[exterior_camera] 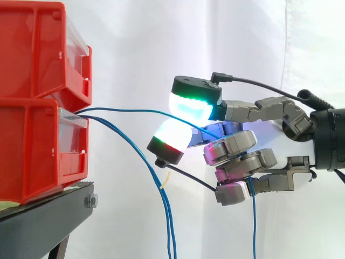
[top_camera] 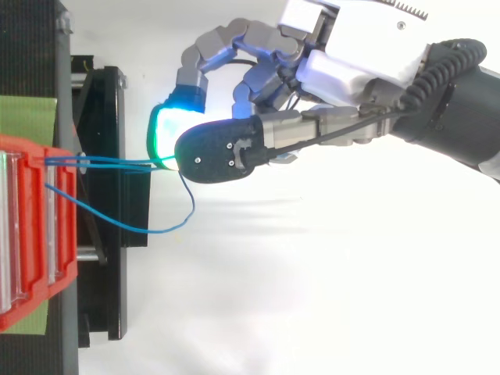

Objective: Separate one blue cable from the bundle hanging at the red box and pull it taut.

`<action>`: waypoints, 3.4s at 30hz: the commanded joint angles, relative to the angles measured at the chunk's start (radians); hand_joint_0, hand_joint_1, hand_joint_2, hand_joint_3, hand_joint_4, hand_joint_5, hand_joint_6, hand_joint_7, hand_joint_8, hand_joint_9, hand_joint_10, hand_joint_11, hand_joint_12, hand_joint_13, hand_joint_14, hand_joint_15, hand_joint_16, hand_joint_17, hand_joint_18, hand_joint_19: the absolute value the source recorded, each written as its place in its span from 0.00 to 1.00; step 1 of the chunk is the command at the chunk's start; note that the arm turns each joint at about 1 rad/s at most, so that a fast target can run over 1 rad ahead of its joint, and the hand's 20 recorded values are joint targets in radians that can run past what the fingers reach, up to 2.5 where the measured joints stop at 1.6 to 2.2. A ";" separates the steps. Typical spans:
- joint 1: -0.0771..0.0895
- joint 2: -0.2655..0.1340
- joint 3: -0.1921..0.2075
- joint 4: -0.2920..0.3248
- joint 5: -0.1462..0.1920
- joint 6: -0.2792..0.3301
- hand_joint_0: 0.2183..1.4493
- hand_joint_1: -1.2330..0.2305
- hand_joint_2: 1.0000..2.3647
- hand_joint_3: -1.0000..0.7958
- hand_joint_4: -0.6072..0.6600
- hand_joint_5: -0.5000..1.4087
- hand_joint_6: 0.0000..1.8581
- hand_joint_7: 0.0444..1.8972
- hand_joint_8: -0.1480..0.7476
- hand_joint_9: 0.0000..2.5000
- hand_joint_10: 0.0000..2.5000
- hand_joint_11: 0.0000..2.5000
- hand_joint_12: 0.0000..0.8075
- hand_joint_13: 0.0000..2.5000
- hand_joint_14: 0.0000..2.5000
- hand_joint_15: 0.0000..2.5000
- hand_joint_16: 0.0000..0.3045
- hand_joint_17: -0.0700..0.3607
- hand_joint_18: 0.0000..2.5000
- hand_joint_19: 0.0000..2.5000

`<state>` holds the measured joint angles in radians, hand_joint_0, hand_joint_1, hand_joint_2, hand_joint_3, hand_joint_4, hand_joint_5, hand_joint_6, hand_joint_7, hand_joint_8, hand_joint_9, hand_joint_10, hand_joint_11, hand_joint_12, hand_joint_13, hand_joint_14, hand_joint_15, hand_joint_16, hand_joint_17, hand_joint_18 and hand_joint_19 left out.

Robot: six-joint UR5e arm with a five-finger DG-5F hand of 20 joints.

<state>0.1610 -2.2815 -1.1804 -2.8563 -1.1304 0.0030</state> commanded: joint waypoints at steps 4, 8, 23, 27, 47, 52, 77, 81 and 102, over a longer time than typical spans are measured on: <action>0.003 0.001 0.001 0.000 0.012 0.000 0.35 0.35 0.02 0.45 0.51 0.16 0.53 0.51 0.46 0.40 0.43 0.52 0.38 0.47 0.60 0.57 0.16 0.42 0.45 0.47; 0.011 0.001 0.001 0.000 0.023 0.002 0.31 0.40 0.00 0.32 0.55 0.16 0.52 0.46 0.47 0.40 0.45 0.52 0.38 0.46 0.61 0.57 0.16 0.42 0.45 0.48; 0.028 -0.001 0.001 0.000 0.047 0.005 0.33 0.36 0.00 0.28 0.56 0.16 0.51 0.48 0.46 0.41 0.45 0.53 0.37 0.48 0.59 0.58 0.16 0.42 0.45 0.48; 0.029 0.001 0.001 0.002 0.047 0.005 0.36 0.33 0.01 0.40 0.51 0.17 0.52 0.51 0.46 0.42 0.45 0.53 0.36 0.49 0.58 0.58 0.16 0.42 0.46 0.47; 0.035 0.001 0.001 0.003 0.064 0.008 0.30 0.41 0.00 0.28 0.54 0.17 0.51 0.51 0.45 0.44 0.45 0.55 0.36 0.49 0.59 0.58 0.16 0.42 0.45 0.48; 0.037 -0.001 -0.001 0.005 0.064 0.008 0.30 0.38 0.00 0.28 0.54 0.17 0.51 0.51 0.45 0.44 0.45 0.55 0.36 0.50 0.57 0.59 0.16 0.42 0.46 0.48; 0.040 0.001 0.001 0.005 0.064 0.008 0.36 0.31 0.02 0.45 0.48 0.19 0.52 0.56 0.45 0.45 0.44 0.57 0.35 0.50 0.54 0.61 0.15 0.41 0.46 0.47; 0.040 0.001 0.001 0.005 0.064 0.008 0.35 0.30 0.02 0.51 0.44 0.19 0.52 0.60 0.46 0.46 0.44 0.57 0.37 0.51 0.54 0.61 0.15 0.41 0.46 0.48; 0.041 0.001 0.001 0.002 0.063 0.012 0.35 0.30 0.01 0.55 0.47 0.21 0.52 0.62 0.52 0.48 0.44 0.55 0.42 0.53 0.54 0.59 0.18 0.45 0.48 0.45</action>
<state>0.2025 -2.2813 -1.1804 -2.8532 -1.0682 0.0191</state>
